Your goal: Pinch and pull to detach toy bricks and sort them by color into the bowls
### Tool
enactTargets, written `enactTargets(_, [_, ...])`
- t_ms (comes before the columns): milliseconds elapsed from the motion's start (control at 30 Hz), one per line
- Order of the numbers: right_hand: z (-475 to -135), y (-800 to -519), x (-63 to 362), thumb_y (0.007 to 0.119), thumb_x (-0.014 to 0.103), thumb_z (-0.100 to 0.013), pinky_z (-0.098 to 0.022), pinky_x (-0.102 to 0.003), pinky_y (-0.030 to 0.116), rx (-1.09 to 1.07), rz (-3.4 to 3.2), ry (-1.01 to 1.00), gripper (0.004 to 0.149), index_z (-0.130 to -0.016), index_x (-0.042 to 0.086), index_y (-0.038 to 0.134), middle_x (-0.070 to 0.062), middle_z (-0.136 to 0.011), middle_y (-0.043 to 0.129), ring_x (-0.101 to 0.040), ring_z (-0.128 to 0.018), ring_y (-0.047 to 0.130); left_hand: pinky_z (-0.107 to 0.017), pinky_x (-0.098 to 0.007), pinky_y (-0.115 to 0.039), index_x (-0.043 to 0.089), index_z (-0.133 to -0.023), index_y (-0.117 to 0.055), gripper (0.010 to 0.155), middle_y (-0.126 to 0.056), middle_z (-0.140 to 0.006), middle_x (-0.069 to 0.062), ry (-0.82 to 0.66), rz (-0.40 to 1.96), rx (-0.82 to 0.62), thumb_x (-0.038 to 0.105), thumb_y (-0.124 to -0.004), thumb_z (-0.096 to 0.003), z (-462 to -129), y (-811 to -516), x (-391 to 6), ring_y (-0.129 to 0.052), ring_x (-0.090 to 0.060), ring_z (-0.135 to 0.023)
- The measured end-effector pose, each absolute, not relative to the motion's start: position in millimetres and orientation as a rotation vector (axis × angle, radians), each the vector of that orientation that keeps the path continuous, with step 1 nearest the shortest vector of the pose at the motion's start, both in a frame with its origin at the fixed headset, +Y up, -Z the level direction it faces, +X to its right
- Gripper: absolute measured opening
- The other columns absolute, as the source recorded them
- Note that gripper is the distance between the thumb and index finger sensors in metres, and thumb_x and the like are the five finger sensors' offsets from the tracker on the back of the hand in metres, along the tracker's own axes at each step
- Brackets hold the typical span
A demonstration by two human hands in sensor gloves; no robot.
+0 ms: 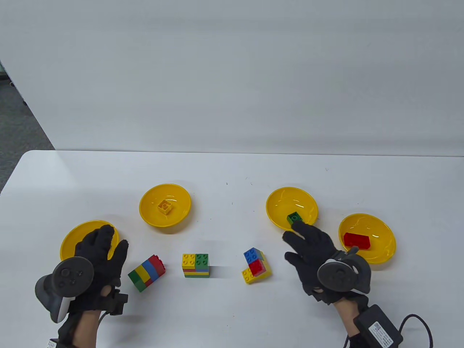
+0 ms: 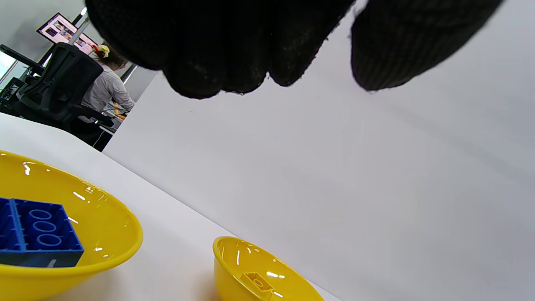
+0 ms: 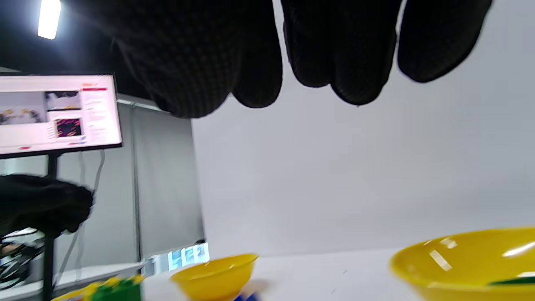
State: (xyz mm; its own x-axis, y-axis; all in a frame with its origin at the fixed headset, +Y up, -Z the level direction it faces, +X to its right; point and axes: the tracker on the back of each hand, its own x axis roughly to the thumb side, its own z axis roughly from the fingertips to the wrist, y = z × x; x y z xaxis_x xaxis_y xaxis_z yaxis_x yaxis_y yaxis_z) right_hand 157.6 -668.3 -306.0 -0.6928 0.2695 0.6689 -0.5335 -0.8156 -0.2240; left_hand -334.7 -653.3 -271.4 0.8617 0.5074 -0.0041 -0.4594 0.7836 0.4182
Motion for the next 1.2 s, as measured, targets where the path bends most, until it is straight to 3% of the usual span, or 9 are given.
enactTargets(67, [-309.6,-676.3,140.6,0.091,0.033,-0.032,-0.056,-0.071,0.065,0.941,2.482,-0.41,0.06,-0.089,0.016,0.081,-0.025,-0.104,0.059,-0.051,-0.088,0.073,-0.064,-0.066,-0.069,0.018,-0.101,-0.075,0.064,-0.079,-0.102,-0.022,0.114,0.521,0.419,0.053,-0.085,-0.0484,-271.4,-653.5,-333.5,-0.083,-0.049,-0.087])
enactTargets(133, [-320.4,-692.4,118.8,0.091,0.036,-0.033,-0.062,-0.076,0.052,0.992,2.574,-0.036,0.071,-0.099,0.023,0.067,-0.025,-0.11,0.036,-0.054,-0.098,0.051,-0.064,-0.066,-0.069,0.018,-0.101,-0.075,0.064,-0.079,-0.102,-0.021,0.105,0.52,0.417,0.053,-0.085,-0.0484,-271.3,-653.4,-331.8,-0.083,-0.048,-0.087])
enactTargets(233, [-330.7,-711.1,101.9,0.091,0.037,-0.034,-0.063,-0.077,0.043,1.028,2.655,0.147,0.079,-0.103,0.032,0.053,-0.024,-0.111,0.02,-0.055,-0.101,0.034,-0.064,-0.066,-0.069,0.019,-0.101,-0.075,0.064,-0.078,-0.102,-0.021,0.091,0.512,0.413,0.053,-0.085,-0.0484,-271.4,-652.8,-328.8,-0.083,-0.048,-0.087])
enactTargets(400, [-342.4,-731.8,87.9,0.09,0.038,-0.034,-0.064,-0.078,0.04,1.022,2.75,0.283,0.082,-0.104,0.036,0.046,-0.025,-0.11,0.013,-0.055,-0.101,0.029,-0.064,-0.066,-0.069,0.019,-0.102,-0.075,0.064,-0.078,-0.102,-0.021,0.066,0.499,0.401,0.053,-0.085,-0.0485,-272.3,-653.1,-323.7,-0.083,-0.049,-0.087])
enactTargets(600, [-345.2,-749.2,83.2,0.091,0.035,-0.035,-0.063,-0.078,0.043,1.031,2.802,0.329,0.082,-0.104,0.035,0.046,-0.025,-0.111,0.025,-0.055,-0.101,0.036,-0.064,-0.066,-0.069,0.019,-0.102,-0.075,0.064,-0.078,-0.103,-0.021,0.056,0.488,0.396,0.053,-0.085,-0.0484,-272.4,-652.9,-321.2,-0.083,-0.049,-0.088])
enactTargets(767, [-343.1,-752.3,81.6,0.09,0.028,-0.034,-0.061,-0.076,0.051,1.025,2.798,0.187,0.076,-0.1,0.034,0.053,-0.025,-0.108,0.036,-0.056,-0.097,0.051,-0.064,-0.066,-0.069,0.019,-0.101,-0.075,0.064,-0.078,-0.103,-0.021,0.057,0.492,0.396,0.053,-0.085,-0.0483,-272.1,-653.1,-321.3,-0.083,-0.049,-0.088])
enactTargets(1000, [-338.9,-743.4,88.8,0.097,0.032,-0.03,-0.052,-0.074,0.073,0.941,2.646,0.068,0.068,-0.091,0.032,0.069,-0.032,-0.097,0.051,-0.062,-0.08,0.08,-0.064,-0.067,-0.07,0.019,-0.101,-0.075,0.064,-0.078,-0.103,-0.021,0.052,0.493,0.397,0.053,-0.085,-0.0485,-271.7,-653.4,-320.2,-0.083,-0.05,-0.088])
enactTargets(1100, [-332.9,-728.0,95.9,0.097,0.03,-0.031,-0.049,-0.073,0.076,0.861,2.46,0.094,0.086,-0.103,0.035,0.05,-0.032,-0.099,0.047,-0.063,-0.082,0.075,-0.064,-0.067,-0.07,0.019,-0.102,-0.075,0.064,-0.078,-0.103,-0.021,0.047,0.49,0.393,0.053,-0.084,-0.0485,-272.1,-653.6,-319.4,-0.083,-0.051,-0.088])
enactTargets(1200, [-321.6,-710.0,100.3,0.097,0.029,-0.031,-0.052,-0.07,0.071,0.834,2.326,0.08,0.101,-0.104,0.012,0.029,-0.035,-0.098,0.048,-0.061,-0.082,0.073,-0.064,-0.067,-0.07,0.019,-0.102,-0.075,0.064,-0.078,-0.103,-0.022,0.032,0.488,0.389,0.053,-0.084,-0.0486,-271.8,-653.5,-316.0,-0.083,-0.05,-0.088])
